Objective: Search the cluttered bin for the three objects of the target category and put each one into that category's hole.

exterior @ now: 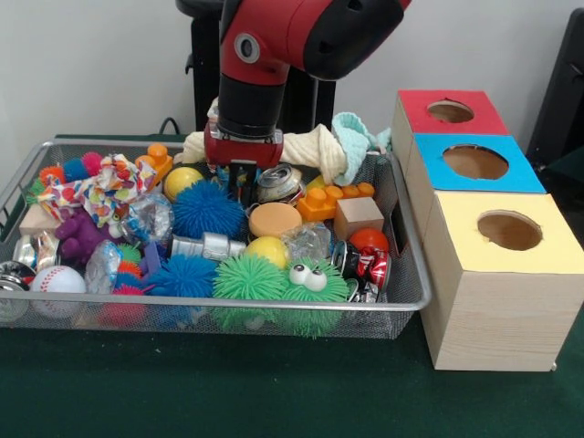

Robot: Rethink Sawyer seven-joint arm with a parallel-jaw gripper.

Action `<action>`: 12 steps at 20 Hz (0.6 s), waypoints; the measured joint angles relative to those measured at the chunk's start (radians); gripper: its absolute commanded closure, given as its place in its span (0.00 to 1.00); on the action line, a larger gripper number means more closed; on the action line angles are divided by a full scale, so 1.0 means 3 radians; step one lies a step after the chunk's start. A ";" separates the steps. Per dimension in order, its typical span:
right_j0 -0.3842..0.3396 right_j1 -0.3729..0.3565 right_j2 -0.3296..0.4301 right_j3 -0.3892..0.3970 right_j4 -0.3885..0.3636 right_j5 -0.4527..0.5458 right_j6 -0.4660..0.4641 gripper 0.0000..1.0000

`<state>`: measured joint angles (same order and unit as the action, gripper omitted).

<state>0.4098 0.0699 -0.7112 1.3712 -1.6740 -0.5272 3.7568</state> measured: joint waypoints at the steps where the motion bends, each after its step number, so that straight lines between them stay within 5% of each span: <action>1: 0.0004 0.0000 0.0000 0.0000 -0.0009 0.0000 0.0000 1.00; 12: 0.0010 -0.0034 0.0000 0.0000 -0.0156 -0.0002 0.0000 1.00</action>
<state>0.4129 0.0596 -0.7111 1.3712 -1.7207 -0.5279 3.7568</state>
